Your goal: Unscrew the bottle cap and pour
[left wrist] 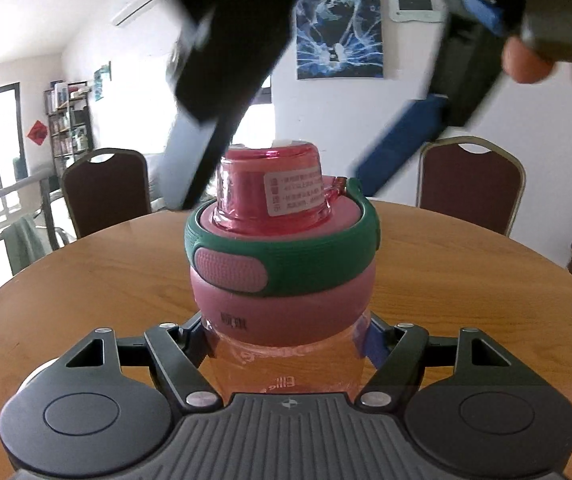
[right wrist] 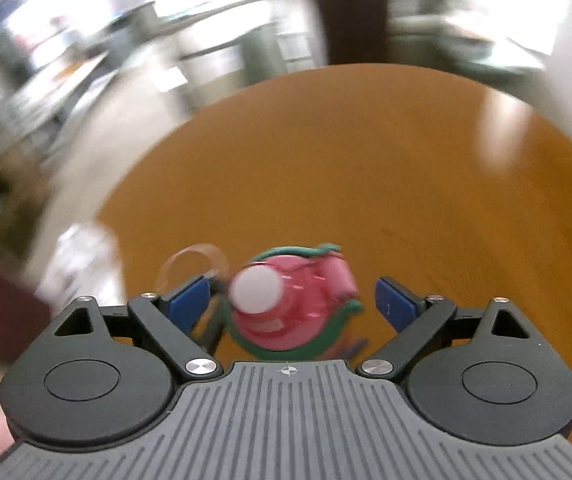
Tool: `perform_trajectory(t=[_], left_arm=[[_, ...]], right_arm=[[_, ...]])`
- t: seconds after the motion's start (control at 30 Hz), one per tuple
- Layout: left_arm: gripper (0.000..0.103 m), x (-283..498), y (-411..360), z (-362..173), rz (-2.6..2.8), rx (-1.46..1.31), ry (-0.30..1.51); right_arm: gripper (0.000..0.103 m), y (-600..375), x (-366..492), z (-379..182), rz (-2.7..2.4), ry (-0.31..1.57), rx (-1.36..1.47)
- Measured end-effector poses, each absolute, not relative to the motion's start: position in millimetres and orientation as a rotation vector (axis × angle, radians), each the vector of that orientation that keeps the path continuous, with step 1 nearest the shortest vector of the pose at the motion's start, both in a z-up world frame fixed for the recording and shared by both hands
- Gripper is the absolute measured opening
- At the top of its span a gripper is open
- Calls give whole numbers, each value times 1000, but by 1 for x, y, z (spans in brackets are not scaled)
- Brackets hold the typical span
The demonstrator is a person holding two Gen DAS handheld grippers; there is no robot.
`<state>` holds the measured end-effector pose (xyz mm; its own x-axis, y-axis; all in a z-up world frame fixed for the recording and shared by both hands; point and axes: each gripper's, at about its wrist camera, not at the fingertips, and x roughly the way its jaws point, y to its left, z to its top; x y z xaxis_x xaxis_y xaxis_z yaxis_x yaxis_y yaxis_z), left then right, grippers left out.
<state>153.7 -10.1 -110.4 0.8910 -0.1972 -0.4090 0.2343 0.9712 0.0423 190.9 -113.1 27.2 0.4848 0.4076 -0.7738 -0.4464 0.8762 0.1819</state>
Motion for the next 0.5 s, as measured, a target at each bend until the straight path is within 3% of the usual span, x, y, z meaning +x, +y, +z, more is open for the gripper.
perform_trajectory(t=[0.1,0.17,0.4,0.5], left_arm=[[71,155,-12,-108,-212,91,417],[71,156,-15,-107,-206,90,419],[71,166,-7,-108,-222,84,418],[71,169,-2,-106,-257,91,422]], right_arm=[[87,-101,177,25,404,915,-33],[77,-95,175,21,369,921,-48],[73,-92,173,13,472,911,-163],[73,-108,197,17,744,949,-290]])
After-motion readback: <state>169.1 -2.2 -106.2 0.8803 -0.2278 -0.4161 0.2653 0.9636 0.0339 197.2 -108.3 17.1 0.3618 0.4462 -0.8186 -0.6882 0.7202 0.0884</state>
